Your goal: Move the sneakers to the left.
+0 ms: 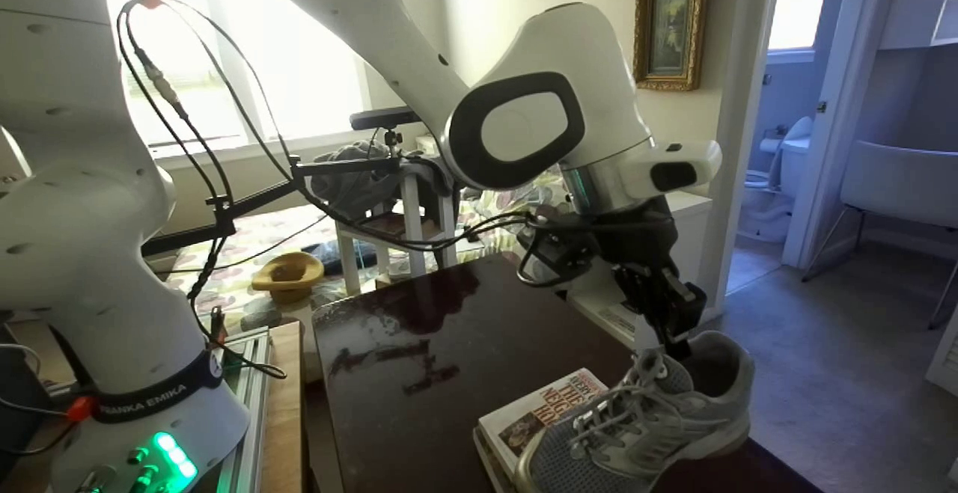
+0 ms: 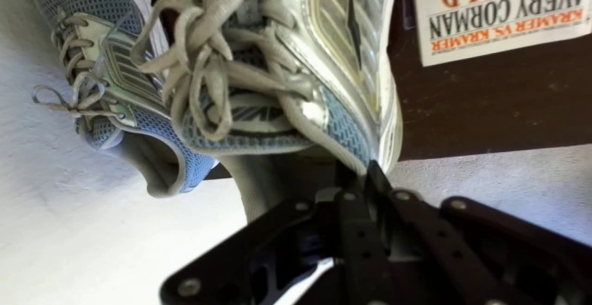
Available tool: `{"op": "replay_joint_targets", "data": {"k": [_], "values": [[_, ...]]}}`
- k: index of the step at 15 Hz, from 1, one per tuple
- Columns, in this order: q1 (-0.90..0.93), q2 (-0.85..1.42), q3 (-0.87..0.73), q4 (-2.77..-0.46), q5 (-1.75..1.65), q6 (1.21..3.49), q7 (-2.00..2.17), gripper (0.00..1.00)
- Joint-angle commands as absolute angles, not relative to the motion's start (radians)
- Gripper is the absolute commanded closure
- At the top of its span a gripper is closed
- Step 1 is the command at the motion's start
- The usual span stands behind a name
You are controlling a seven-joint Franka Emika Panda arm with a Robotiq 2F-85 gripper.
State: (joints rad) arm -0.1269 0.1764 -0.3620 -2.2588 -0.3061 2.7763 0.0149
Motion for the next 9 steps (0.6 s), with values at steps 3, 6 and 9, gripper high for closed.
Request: {"op": "replay_joint_targets", "data": {"k": [3, 6, 9], "values": [[-0.114, 0.020, -0.297, -2.371, -0.345, 2.701, 0.109, 0.98], [-0.115, -0.026, -0.248, -2.419, -0.345, 2.687, 0.128, 0.98], [-0.113, -0.055, -0.198, -2.461, -0.329, 2.681, 0.140, 0.98]]}}
